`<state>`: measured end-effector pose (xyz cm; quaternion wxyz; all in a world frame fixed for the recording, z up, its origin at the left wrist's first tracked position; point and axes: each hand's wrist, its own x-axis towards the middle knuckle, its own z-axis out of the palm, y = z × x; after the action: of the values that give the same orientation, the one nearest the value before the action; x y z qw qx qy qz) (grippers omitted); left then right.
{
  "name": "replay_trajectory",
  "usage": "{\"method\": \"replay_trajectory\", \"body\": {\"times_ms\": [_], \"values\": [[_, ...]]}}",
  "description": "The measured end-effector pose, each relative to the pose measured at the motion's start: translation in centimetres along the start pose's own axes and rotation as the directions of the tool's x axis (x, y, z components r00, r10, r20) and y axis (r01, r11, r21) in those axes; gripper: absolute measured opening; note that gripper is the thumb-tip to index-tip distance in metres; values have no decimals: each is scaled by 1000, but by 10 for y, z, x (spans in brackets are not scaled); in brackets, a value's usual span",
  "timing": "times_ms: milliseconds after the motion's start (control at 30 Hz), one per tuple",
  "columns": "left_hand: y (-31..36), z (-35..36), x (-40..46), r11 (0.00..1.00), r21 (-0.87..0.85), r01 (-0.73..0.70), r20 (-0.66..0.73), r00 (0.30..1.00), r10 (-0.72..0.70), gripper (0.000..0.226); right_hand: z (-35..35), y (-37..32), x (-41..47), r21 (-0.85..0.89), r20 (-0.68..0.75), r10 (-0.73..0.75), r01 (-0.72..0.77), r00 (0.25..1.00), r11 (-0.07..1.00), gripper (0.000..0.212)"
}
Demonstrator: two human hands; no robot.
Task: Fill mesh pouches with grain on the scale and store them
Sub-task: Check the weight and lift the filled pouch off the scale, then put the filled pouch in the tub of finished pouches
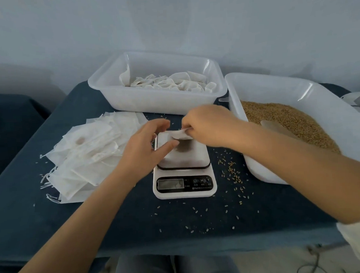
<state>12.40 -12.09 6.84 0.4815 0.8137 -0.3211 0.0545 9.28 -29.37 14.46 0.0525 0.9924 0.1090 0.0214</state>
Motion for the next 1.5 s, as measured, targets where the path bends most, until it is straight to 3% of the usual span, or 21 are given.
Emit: {"method": "replay_trajectory", "body": {"times_ms": [100, 233, 500, 767, 1000, 1167, 1267, 1433, 1500], "values": [[1, 3, 15, 1000, 9, 6, 58, 998, -6, 66, -11, 8, 8, 95, 19, 28, -30, 999, 995, 22], [4, 7, 38, 992, -103, 67, 41, 997, -63, 65, -22, 15, 17, 166, 12, 59, -60, 998, 984, 19], [6, 11, 52, 876, -453, 164, 57, 986, -155, 23, -48, 26, 30, 253, -74, 2, 17, 997, 967, 19], [1, 13, 51, 751, -615, 240, 118, 970, -213, 23, -74, 43, 50, 309, -48, -23, 37, 999, 950, 14], [-12, 12, 44, 700, -668, 252, 35, 950, -309, 12, -107, 65, 85, 433, -45, -19, 36, 999, 901, 7], [-31, 12, 42, 696, -650, 305, -57, 894, -445, 12, -127, 90, 135, 598, -93, 126, -46, 988, 800, 5], [-38, 15, 44, 626, -707, 328, -82, 842, -534, 13, -123, 100, 172, 685, -58, 226, -126, 972, 718, 7], [-48, 12, 52, 611, -726, 314, -118, 820, -561, 13, -89, 102, 241, 847, 91, 377, -271, 922, 458, 8], [-51, 10, 54, 627, -712, 316, -131, 817, -561, 13, -68, 102, 269, 814, 98, 394, -301, 914, 497, 9]]}}
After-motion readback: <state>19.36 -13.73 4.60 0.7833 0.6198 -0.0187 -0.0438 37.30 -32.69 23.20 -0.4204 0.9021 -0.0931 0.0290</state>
